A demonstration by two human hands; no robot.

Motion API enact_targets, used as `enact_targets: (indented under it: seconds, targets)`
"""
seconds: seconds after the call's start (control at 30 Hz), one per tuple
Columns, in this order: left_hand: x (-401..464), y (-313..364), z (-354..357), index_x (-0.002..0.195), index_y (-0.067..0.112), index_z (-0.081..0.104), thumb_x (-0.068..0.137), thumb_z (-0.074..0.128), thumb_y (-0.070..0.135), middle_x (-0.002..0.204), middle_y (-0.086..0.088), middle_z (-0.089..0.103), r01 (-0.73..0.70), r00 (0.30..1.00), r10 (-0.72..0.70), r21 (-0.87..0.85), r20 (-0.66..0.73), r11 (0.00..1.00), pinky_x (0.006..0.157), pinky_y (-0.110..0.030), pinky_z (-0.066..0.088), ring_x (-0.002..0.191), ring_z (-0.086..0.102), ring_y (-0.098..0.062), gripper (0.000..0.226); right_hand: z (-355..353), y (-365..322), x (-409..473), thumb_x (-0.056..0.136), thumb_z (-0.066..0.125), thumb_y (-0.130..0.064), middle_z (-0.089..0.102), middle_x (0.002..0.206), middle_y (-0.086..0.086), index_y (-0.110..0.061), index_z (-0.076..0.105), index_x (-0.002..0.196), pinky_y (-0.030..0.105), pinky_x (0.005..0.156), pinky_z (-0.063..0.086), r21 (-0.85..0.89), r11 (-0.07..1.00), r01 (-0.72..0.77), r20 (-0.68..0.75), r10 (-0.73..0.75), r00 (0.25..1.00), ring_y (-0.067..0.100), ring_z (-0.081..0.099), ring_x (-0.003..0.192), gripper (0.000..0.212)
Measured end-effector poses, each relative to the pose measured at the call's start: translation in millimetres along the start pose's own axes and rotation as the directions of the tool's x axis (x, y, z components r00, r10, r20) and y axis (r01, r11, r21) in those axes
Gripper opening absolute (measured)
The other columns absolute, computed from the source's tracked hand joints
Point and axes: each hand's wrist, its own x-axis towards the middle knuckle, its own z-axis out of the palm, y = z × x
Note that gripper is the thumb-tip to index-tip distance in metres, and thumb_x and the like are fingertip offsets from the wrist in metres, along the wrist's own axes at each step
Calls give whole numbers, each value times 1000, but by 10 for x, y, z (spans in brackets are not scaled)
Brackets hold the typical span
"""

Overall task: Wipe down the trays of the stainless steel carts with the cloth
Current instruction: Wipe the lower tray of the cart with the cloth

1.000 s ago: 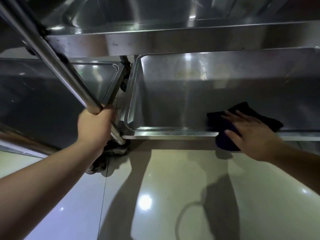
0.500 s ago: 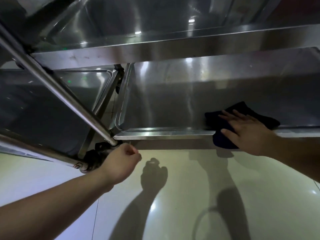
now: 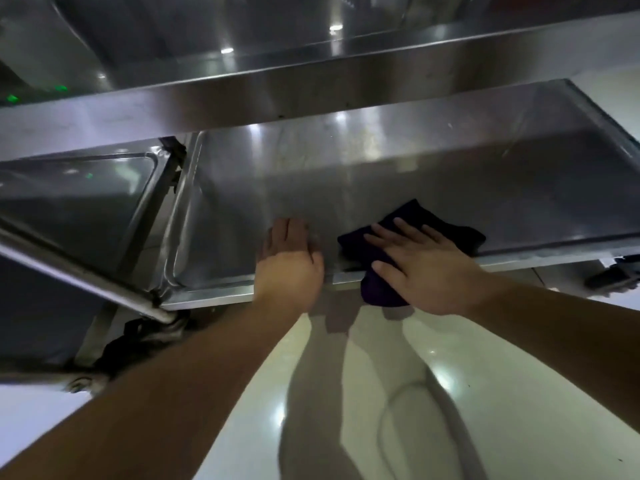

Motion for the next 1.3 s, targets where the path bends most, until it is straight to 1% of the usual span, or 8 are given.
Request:
enact_targets:
  seconds: [0.17, 0.47, 0.6, 0.73, 0.9, 1.0, 1.13, 1.3]
  targets:
    - [55, -41, 237, 120, 6, 58, 102, 44, 22, 117, -12, 57, 36, 983, -57, -123, -174, 992, 95, -41, 43, 106, 54, -31, 28, 6, -308, 630, 106, 17, -57, -9, 168, -25, -46, 1, 161, 45, 127, -4, 29, 1000, 11, -2, -11, 1000, 8, -13, 156, 59]
    - [68, -123, 303, 122, 6, 60, 103, 41, 19, 120, -11, 61, -44, 991, 48, 39, -122, 998, 96, -37, 46, 106, 57, -29, 30, -62, -134, 1127, 105, 21, -58, 11, 170, -19, -42, 17, 162, 48, 127, 2, 22, 1000, -21, -163, 25, 986, 13, 2, 158, 59]
    - [69, -94, 272, 126, 10, 64, 102, 38, 24, 129, -10, 63, -85, 990, 96, 116, -100, 990, 103, -41, 47, 113, 61, -32, 38, -220, 682, 1059, 104, 27, -57, 20, 169, -13, -37, 25, 160, 51, 125, 14, 56, 972, -228, -239, 235, 942, 18, 15, 157, 60]
    - [79, -81, 279, 127, 8, 66, 101, 35, 26, 130, -12, 64, -107, 987, 121, 136, -103, 985, 106, -43, 48, 118, 61, -33, 44, -406, 1752, 650, 97, 22, -61, 32, 165, 0, -31, 32, 156, 57, 120, 24, 151, 864, -480, -273, 504, 820, 30, 27, 151, 67]
    - [86, -37, 319, 122, 5, 67, 100, 35, 21, 127, -15, 65, -116, 983, 133, 136, -127, 984, 107, -42, 45, 121, 59, -35, 42, -419, 1889, 554, 102, 25, -54, 21, 170, 1, -24, 26, 160, 57, 123, 13, 281, 718, -637, -252, 695, 673, 32, 16, 155, 66]
    - [98, -22, 323, 122, 4, 67, 99, 33, 21, 128, -16, 65, -98, 987, 114, 134, -116, 986, 109, -43, 45, 123, 59, -36, 45, -403, 1382, 857, 104, 25, -55, 17, 171, -2, -24, 24, 162, 54, 124, 12, 233, 796, -559, -228, 603, 764, 29, 11, 157, 66]
    - [92, 9, 285, 118, 6, 67, 101, 32, 22, 123, -13, 67, -76, 989, 87, 94, -116, 993, 103, -42, 48, 117, 61, -33, 43, -234, 409, 1129, 104, 26, -56, 13, 171, -10, -32, 20, 163, 47, 125, 11, 70, 967, -246, -207, 256, 944, 21, 9, 158, 64]
    - [68, 33, 240, 121, 10, 62, 105, 30, 26, 111, -7, 65, 3, 993, -2, 6, -120, 1000, 80, -29, 38, 97, 59, -26, 39, -3, -228, 903, 105, 18, -57, 2, 170, -18, -39, 9, 163, 44, 126, 4, -51, 998, 20, -121, -27, 992, 13, -2, 158, 62]
